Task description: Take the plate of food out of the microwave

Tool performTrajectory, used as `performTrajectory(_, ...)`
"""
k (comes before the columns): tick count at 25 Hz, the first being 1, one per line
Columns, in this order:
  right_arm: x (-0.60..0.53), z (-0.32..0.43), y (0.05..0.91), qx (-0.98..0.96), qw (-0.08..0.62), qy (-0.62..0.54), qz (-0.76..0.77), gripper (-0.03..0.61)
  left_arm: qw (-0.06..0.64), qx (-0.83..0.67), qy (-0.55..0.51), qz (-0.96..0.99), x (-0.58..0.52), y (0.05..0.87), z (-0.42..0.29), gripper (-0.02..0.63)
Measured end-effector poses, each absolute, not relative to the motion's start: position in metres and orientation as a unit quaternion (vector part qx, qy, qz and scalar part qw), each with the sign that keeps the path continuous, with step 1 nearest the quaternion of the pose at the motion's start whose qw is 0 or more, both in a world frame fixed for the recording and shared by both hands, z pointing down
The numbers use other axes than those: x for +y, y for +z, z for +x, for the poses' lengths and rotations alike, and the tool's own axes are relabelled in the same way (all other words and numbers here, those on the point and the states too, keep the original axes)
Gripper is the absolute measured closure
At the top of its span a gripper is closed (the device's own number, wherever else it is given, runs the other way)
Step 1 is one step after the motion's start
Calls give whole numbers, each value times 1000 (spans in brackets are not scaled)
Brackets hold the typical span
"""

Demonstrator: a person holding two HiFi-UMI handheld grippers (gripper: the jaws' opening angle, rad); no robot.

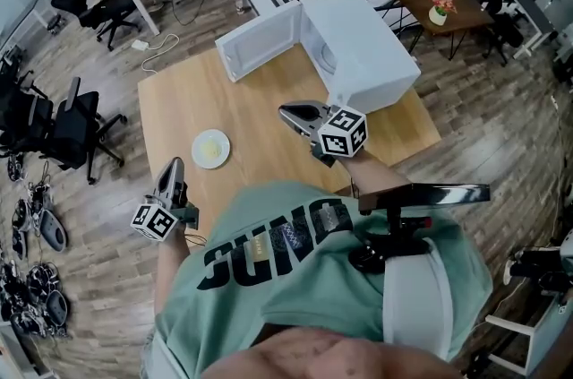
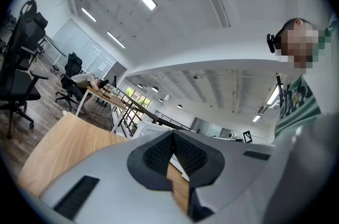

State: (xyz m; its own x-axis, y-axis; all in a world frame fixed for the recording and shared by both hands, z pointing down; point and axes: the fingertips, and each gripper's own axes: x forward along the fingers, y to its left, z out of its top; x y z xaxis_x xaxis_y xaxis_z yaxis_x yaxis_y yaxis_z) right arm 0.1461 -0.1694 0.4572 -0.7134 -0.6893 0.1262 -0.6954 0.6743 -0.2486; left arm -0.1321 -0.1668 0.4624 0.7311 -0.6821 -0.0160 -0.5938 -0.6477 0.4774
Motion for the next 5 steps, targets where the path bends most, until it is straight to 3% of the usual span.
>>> performTrajectory(5, -170, 147, 456, -916, 12, 140, 375, 572, 227, -348, -101, 904, -168, 461, -130, 609)
